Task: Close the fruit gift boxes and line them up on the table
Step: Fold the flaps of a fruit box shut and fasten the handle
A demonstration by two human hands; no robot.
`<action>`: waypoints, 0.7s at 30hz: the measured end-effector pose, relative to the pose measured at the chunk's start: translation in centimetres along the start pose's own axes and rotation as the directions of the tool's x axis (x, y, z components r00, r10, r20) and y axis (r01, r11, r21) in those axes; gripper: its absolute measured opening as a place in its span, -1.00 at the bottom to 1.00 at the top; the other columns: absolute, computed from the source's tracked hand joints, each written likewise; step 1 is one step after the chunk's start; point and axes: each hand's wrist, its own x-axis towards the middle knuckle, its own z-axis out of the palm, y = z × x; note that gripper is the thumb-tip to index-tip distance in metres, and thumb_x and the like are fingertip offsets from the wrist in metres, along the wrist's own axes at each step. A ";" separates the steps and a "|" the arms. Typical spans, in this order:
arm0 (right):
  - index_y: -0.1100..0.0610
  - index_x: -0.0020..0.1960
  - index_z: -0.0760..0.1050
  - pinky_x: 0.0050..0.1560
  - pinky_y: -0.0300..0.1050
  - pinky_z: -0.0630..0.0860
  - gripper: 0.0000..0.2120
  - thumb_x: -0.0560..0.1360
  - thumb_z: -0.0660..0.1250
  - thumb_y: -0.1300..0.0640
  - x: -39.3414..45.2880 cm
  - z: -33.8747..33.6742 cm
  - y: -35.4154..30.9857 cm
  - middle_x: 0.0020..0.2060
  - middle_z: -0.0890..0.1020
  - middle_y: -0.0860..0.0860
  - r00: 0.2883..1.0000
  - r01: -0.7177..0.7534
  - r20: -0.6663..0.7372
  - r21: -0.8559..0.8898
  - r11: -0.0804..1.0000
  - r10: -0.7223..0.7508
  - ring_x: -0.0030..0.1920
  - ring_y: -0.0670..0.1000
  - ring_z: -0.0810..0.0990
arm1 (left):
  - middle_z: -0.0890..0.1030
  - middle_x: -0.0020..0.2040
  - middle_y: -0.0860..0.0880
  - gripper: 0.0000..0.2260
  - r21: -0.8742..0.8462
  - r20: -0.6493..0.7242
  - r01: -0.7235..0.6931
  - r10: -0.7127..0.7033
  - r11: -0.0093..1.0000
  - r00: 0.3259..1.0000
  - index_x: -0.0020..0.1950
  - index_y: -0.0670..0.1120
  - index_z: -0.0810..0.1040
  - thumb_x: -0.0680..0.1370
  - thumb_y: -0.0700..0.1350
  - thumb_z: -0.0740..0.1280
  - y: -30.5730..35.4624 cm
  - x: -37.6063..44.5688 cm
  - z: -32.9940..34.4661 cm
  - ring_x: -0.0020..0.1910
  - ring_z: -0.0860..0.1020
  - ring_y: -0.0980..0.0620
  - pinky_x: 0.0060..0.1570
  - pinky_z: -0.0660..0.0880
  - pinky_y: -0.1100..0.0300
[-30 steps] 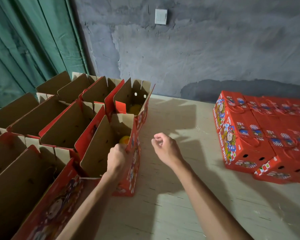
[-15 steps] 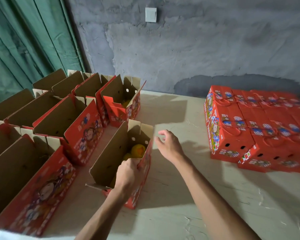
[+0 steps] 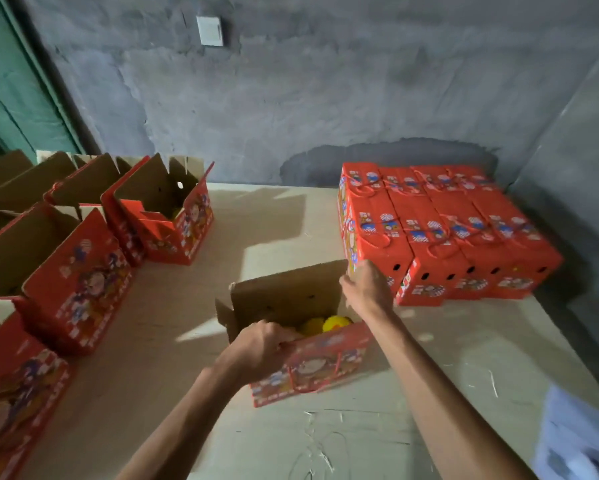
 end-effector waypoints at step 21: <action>-0.02 -0.13 0.55 -0.26 -0.16 0.44 -0.67 0.62 0.26 -0.24 -2.4 -5.0 11.5 -0.25 0.64 -0.10 0.982 -0.065 0.180 0.082 0.994 0.050 -0.20 -0.08 0.62 | 0.53 0.44 0.01 -0.54 -0.896 -0.277 0.007 -0.573 0.443 0.771 0.47 -0.07 0.48 0.71 0.17 0.11 -2.8 2.8 2.4 0.43 0.47 0.11 0.50 0.35 -0.11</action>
